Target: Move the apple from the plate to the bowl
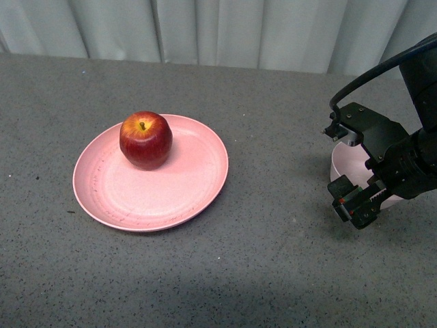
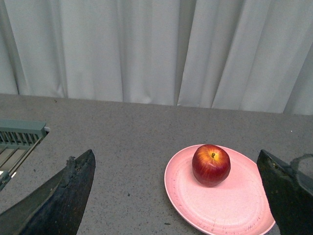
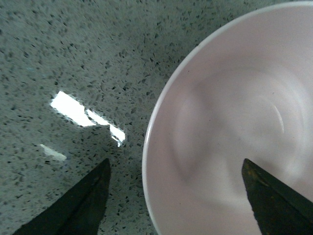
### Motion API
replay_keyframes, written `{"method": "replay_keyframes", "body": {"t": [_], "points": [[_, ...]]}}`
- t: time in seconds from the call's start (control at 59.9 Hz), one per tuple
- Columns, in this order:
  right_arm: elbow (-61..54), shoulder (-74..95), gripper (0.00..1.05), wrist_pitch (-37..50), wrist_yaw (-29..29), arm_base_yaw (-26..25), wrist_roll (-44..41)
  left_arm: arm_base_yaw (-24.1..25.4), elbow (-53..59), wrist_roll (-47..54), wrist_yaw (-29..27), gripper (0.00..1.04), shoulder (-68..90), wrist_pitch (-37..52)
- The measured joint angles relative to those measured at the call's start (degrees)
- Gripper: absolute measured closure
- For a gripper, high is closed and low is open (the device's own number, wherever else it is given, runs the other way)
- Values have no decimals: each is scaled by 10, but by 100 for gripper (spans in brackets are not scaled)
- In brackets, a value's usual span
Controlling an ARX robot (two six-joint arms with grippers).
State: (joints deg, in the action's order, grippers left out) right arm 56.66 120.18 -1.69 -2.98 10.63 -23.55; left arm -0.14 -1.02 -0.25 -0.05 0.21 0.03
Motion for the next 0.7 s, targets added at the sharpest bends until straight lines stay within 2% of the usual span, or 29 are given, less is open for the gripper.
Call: {"method": "replay_keyframes", "body": {"t": [0.117, 0.434, 0.551, 0.701], "points": [[15, 8, 55, -1, 16, -1, -2, 0, 0, 0, 0, 7, 0, 0], [12, -15, 101, 0, 16, -10, -2, 0, 0, 0, 0, 7, 0, 0], [2, -38, 104, 1, -4, -10, 3, 0, 0, 0, 0, 7, 0, 0], [-5, -82, 104, -14, -87, 14, 28, 0, 0, 0, 0, 7, 0, 0]]}}
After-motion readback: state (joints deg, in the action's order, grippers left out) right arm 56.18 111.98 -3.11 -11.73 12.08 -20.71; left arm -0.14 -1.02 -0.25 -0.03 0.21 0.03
